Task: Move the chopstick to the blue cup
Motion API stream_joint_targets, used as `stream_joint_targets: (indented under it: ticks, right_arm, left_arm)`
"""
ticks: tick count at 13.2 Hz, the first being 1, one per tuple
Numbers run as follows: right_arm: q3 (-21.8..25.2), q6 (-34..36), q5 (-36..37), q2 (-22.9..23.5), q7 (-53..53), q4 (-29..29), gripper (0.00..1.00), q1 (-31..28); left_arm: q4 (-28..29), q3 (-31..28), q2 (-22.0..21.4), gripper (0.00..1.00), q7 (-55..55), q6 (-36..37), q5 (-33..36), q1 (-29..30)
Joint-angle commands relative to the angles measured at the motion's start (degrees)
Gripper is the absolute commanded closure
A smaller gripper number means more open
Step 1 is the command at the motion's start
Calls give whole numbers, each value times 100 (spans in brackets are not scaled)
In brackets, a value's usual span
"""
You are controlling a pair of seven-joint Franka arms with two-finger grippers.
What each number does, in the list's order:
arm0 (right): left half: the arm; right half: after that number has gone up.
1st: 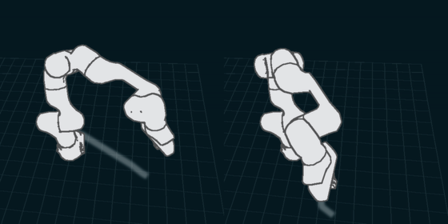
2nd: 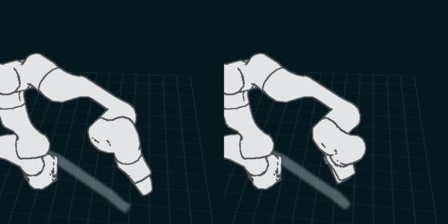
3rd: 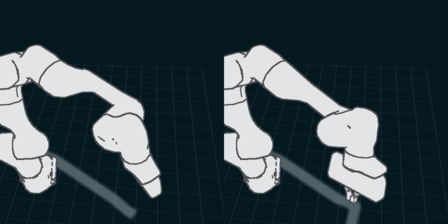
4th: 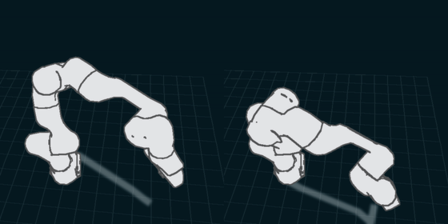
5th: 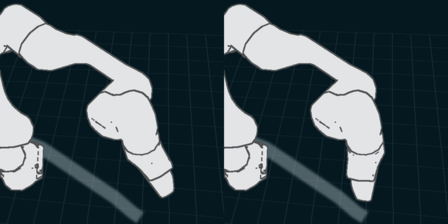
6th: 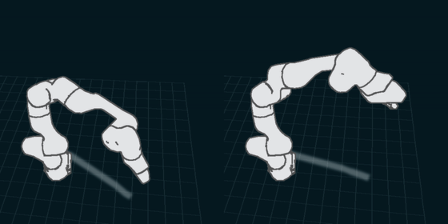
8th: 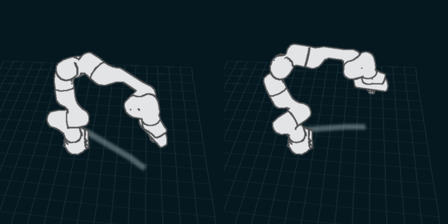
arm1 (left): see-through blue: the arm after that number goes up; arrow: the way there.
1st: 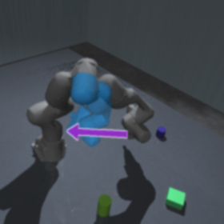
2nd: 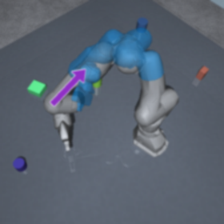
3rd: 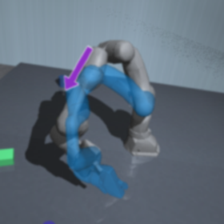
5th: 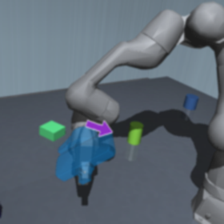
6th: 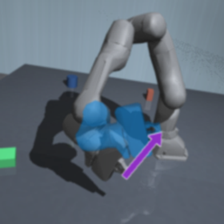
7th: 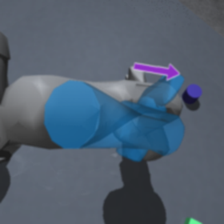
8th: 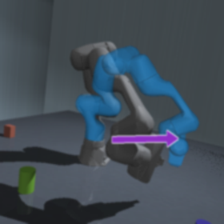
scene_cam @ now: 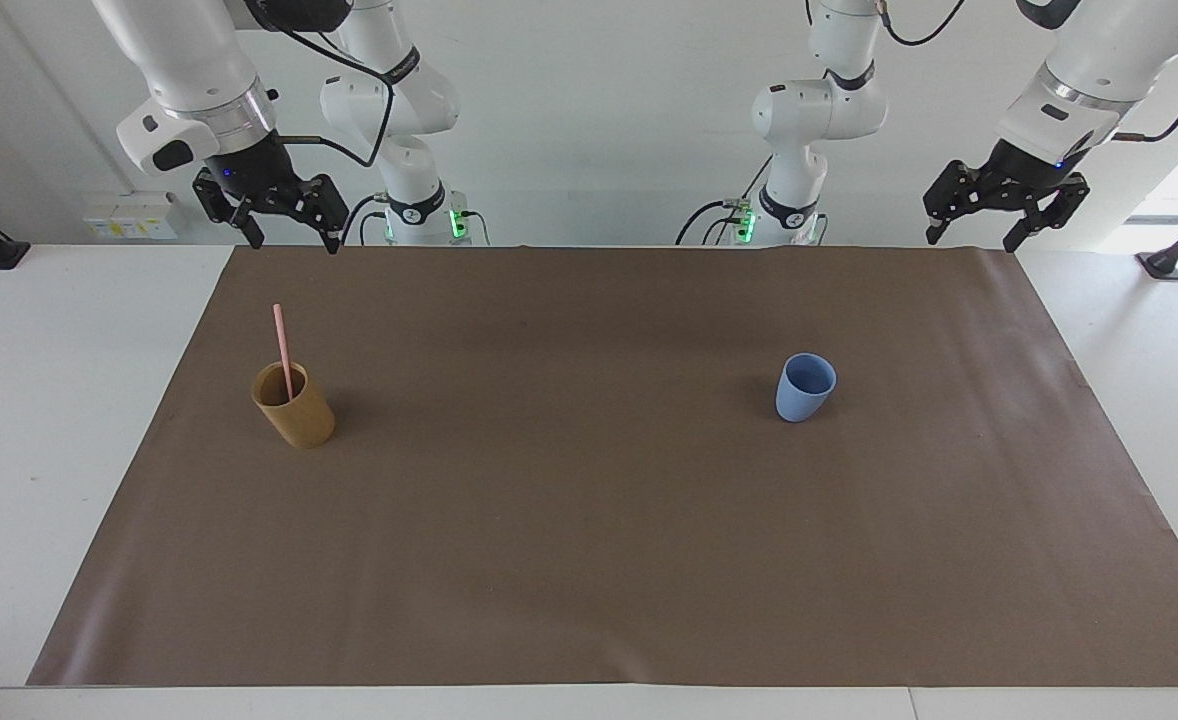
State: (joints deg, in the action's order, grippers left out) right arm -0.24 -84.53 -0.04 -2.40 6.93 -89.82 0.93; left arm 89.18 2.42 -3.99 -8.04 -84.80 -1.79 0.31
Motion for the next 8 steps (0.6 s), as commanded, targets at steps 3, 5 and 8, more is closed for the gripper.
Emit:
stream_joint_targets:
  ticks: [3,5,8]
  right_arm:
    - [42,-134,-119,-121,-183,-142,0,-14]
    - [42,-125,-110,-121,-166,-133,0,-14]
    - [50,-134,-110,-112,-130,-124,0,-22]
  left_arm:
    - [-15,31,-49,0,49,87,-32,66]
    - [-15,31,-49,0,49,87,-32,66]
    - [-15,31,-49,0,49,87,-32,66]
